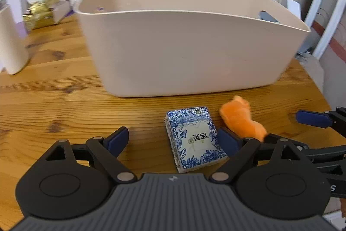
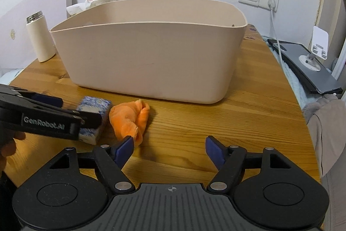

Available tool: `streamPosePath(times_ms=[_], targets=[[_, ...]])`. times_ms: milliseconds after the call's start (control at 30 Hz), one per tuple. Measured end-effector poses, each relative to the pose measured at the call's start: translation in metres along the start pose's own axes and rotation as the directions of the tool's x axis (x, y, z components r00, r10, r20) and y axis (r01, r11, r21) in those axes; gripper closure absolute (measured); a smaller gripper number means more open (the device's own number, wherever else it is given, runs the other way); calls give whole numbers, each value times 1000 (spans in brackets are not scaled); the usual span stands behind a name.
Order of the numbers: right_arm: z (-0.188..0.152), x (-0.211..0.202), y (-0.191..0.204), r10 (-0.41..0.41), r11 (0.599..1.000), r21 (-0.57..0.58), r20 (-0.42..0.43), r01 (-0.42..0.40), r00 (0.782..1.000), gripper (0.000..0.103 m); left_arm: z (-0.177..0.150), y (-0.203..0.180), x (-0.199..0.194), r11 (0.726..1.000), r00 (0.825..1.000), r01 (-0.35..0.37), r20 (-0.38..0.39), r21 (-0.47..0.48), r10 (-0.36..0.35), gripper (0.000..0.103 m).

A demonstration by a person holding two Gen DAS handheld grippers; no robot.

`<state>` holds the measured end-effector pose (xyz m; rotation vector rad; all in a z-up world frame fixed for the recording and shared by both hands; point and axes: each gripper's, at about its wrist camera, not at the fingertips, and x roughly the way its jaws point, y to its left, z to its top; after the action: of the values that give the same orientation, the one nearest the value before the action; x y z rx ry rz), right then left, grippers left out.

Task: Organize objects
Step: 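Grasp the blue-and-white box with the left tool while the right tool grasps the orange cloth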

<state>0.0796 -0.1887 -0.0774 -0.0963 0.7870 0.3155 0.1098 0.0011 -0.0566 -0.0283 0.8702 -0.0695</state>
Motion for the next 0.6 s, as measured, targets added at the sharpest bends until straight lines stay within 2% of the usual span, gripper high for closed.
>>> streamPosePath(times_ms=[67,267,433,600], targets=[[0,2,4,12,1000,-7,-2,-12,1000,27,0,8,-4,1000,1000,-7,4,-13,7,14],[1,0,16,44,999,-29,7,-44,999,26,6,10,-9,998,999,52,6,-35,-51,14],[4,8,22,51,998,-38,-5,-51,999,26,1,5,7,1000,999,21,-43,-14,-21,14],[6,22,26,69,997,-33,-11,-70,998,28,1,11,11,1000,999,2,-42,2,-2,16]])
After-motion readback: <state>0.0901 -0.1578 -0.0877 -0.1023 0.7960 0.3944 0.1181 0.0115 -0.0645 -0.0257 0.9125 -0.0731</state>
